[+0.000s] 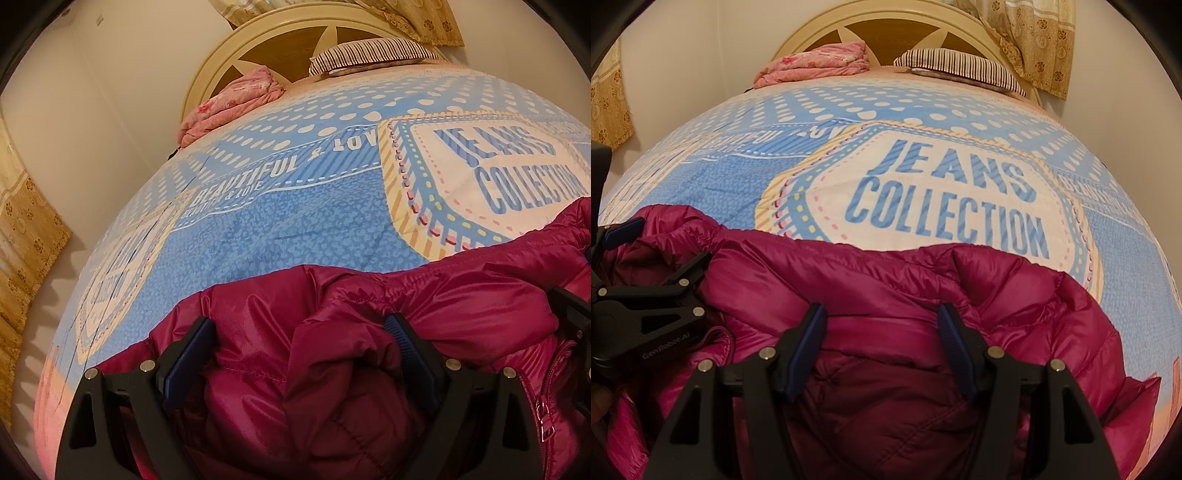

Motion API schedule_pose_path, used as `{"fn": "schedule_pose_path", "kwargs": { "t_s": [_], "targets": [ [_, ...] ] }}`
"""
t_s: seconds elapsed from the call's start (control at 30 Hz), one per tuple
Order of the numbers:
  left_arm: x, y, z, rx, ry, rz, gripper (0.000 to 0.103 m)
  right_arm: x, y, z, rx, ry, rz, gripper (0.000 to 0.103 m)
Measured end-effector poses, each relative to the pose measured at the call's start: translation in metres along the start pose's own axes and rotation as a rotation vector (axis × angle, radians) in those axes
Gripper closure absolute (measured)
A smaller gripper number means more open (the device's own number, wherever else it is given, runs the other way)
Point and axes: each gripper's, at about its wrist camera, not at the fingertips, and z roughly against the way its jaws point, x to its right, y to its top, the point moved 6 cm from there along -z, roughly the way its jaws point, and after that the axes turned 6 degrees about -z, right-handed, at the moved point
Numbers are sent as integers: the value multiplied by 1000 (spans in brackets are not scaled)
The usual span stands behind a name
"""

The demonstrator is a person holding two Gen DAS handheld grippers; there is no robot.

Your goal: Fold large clothes

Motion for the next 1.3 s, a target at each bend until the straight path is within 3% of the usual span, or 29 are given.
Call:
{"fn": "schedule_pose_path", "kwargs": {
  "t_s": [0.3,0.47,0.57,0.6,0.73,0.8,1.03,1.13,1.3],
  "targets": [
    [1,1,0,-3,7,-9,9,-1,1,-1,-4,-9,9,37],
    [-22,10,16,-22,-45,-4,9,4,7,16,-39,-9,55,34],
    [-48,5,64,48,-80,57,9,21,9,60,56,-17,38,12],
    [-56,-3,79,52,-98,69,9,28,6,76,76,-15,30,11],
    [-77,-64,132,48,-160,114,9,59,-36,128,59,28,-54,11],
    [-78,-112,153,16,-173,109,9,69,-73,150,21,56,-95,11],
    [-88,-260,216,-46,-145,124,9,104,-202,232,-27,37,-166,11],
    [-91,-301,240,-37,-142,130,9,119,-243,257,-31,26,-228,11],
    [-83,-336,264,-6,-146,108,9,124,-287,284,-31,35,-289,11]
  ]
}}
